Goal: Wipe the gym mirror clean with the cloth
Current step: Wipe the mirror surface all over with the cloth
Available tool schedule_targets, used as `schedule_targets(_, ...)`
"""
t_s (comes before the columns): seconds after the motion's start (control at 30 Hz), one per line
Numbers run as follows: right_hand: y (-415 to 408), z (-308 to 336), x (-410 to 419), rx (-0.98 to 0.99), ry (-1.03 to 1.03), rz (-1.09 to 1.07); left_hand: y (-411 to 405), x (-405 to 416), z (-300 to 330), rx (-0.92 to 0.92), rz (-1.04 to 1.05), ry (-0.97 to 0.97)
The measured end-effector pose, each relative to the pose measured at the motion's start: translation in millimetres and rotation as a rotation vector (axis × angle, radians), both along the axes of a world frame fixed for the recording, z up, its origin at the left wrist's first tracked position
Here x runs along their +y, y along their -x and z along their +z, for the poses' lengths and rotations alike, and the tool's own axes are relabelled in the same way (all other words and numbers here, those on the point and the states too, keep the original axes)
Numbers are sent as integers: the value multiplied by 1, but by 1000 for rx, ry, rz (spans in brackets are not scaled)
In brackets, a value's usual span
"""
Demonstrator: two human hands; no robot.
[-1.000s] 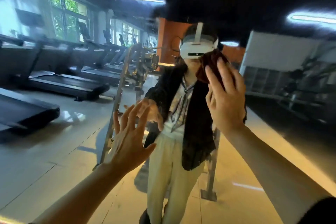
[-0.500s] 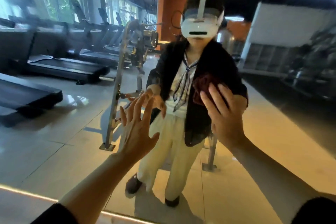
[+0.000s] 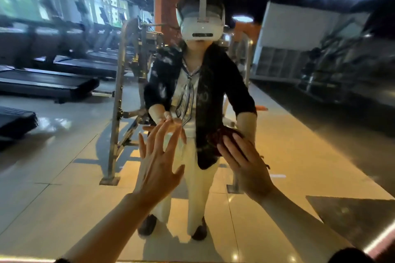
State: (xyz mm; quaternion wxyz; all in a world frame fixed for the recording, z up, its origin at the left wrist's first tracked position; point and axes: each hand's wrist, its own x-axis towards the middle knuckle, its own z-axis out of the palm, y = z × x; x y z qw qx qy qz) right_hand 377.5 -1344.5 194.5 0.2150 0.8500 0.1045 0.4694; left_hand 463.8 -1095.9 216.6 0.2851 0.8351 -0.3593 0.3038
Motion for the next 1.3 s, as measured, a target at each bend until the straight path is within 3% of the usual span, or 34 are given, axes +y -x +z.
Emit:
schedule_targets(0.03, -3, 10, 4, 49, 94, -4, -4, 6, 3, 8, 10, 2)
schedule_targets(0.1, -17, 51, 21, -12, 94, 37, -11, 16, 15, 17, 21, 29)
schedule_targets(0.2, -40, 125, 53, -231, -247, 56, -23, 26, 32, 33, 6, 114)
schedule_targets(0.27, -54, 133, 75, -317, -384, 53, -29, 32, 36, 55, 6, 155)
schedule_targets(0.33, -63, 97, 94, -231, -288, 13, -34, 42, 35, 62, 19, 170)
schedule_targets(0.4, -58, 50, 100, -67, -42, 7, -39, 54, 32, 49, 35, 152)
schedule_targets(0.5, -50, 56, 93, 58, 152, -24, -49, 69, 32, 0, 51, 81)
schedule_targets(0.53, -53, 72, 95, 1, 89, -12, -51, 72, 32, -19, 56, 52)
schedule_targets(0.63, -69, 134, 109, -324, -376, 3, -51, 72, 35, -34, 81, 3)
schedule_targets(0.7, -83, 139, 129, -406, -509, -20, -52, 71, 33, -35, 101, -22)
schedule_targets(0.9, -67, 43, 149, 32, -22, -27, -66, 84, 28, -135, 105, -107)
schedule_targets(0.97, -69, 70, 150, -15, -113, -15, -68, 87, 28, -163, 74, -105)
schedule_targets(1.03, -83, 113, 159, -192, -371, -32, -68, 89, 27, -164, 46, -91)
schedule_targets(1.1, -100, 143, 167, -326, -503, -34, -66, 90, 27, -155, 26, -80)
schedule_targets(1.17, -110, 135, 178, -334, -449, -22, -67, 91, 28, -166, 2, -95)
schedule_targets(1.3, -84, 53, 171, -49, -155, -79, -74, 102, 30, -150, -141, -27)
